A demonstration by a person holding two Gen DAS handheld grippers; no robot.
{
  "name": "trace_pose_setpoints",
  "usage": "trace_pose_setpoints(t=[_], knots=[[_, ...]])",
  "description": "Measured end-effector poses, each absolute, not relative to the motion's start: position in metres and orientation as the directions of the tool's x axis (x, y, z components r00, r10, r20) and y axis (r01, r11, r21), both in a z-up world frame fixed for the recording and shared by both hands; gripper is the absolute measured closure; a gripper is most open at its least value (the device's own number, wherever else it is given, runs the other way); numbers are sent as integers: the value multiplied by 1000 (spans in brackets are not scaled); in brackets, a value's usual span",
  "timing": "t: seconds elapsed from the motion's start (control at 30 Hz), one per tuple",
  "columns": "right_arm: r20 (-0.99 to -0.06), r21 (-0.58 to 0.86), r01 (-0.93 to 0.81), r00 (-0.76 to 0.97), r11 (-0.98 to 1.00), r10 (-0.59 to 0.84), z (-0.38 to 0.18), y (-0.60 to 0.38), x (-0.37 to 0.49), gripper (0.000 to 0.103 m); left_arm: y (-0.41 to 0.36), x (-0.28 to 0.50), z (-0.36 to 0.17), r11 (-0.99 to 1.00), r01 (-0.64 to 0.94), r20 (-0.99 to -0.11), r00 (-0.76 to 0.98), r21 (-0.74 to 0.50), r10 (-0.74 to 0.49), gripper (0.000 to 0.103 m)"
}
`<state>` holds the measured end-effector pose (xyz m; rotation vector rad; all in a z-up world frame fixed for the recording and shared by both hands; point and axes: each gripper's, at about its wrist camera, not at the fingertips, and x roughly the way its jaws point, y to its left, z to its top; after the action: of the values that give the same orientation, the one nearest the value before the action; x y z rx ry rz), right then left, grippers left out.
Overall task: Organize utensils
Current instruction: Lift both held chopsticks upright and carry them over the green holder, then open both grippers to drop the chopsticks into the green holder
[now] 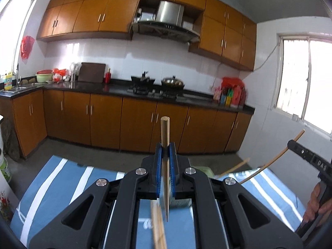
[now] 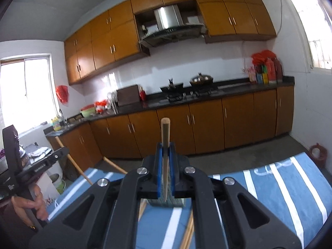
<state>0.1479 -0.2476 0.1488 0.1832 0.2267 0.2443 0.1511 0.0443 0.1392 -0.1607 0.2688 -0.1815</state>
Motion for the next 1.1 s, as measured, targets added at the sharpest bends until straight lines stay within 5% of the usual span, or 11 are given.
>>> trace_pose_setpoints(t=[0.43,0.8,0.97,1.1], knots=[[-184,213,-141,966,967,181,134,-231,221,96,1,204,159,974,106,-82,989,-198,-125,96],[-261,237,-153,941,960,214,104,-226,248,95,-10,229,118,974,116,-177,973,-194,-151,96],[-273,250,-138,940,958,206,101,-229,247,78,-12,230,116,976,119,-200,967,-183,-156,94],[-266,260,-133,942,956,203,104,-231,243,78,-10,224,120,976,119,-198,968,-183,-155,94]])
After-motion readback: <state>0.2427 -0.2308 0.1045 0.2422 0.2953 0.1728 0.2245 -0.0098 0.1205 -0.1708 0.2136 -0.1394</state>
